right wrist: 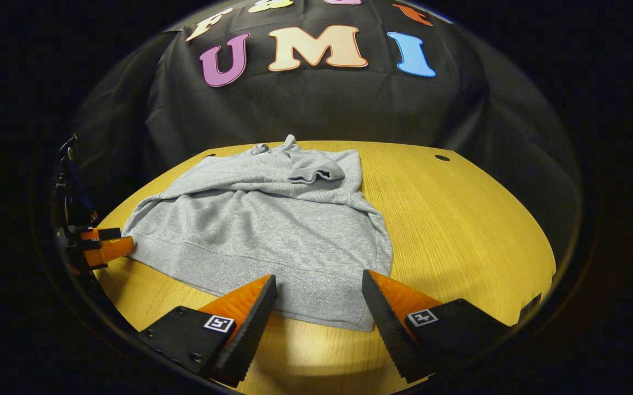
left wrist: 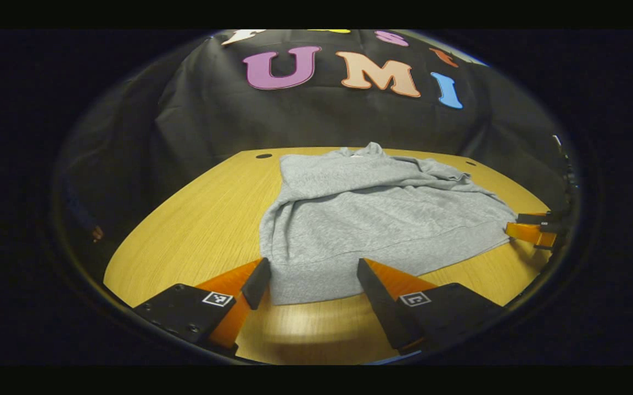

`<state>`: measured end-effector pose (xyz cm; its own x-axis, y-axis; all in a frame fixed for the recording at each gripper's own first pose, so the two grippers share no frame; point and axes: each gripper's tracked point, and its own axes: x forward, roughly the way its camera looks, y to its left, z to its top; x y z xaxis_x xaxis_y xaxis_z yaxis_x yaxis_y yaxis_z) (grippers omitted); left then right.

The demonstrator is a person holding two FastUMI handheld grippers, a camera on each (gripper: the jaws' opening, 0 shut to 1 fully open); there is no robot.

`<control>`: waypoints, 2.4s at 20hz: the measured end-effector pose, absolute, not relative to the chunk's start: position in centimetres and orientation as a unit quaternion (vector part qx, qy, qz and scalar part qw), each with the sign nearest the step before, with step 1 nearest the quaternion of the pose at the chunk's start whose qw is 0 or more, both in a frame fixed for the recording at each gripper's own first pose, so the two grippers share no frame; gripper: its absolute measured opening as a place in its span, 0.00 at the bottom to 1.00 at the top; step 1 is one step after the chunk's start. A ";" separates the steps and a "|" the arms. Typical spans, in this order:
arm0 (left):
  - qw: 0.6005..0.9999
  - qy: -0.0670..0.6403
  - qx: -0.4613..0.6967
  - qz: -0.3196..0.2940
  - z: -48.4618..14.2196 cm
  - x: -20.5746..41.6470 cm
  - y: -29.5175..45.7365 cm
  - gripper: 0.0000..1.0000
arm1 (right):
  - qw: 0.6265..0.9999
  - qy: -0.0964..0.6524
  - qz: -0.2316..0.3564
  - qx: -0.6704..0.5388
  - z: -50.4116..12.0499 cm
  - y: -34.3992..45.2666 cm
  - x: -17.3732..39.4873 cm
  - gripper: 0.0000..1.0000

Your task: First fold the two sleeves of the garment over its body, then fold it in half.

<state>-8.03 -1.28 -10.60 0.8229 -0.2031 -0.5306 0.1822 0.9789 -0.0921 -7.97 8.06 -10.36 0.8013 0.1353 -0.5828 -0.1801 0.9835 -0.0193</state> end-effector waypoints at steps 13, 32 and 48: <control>0.957 0.264 -0.046 -0.112 -9.8 -8.1 -3.2 0.13 | 0.937 0.335 0.104 0.014 -10.2 9.6 -8.6 0.16; 0.953 0.189 -0.195 -0.136 -3.3 -3.2 -4.3 0.00 | 0.951 0.276 0.124 0.060 -4.4 10.7 -3.6 0.08; 0.971 0.148 -0.160 -0.094 0.8 12.8 -4.7 0.00 | 0.947 0.278 0.138 0.083 -2.1 14.1 12.0 0.07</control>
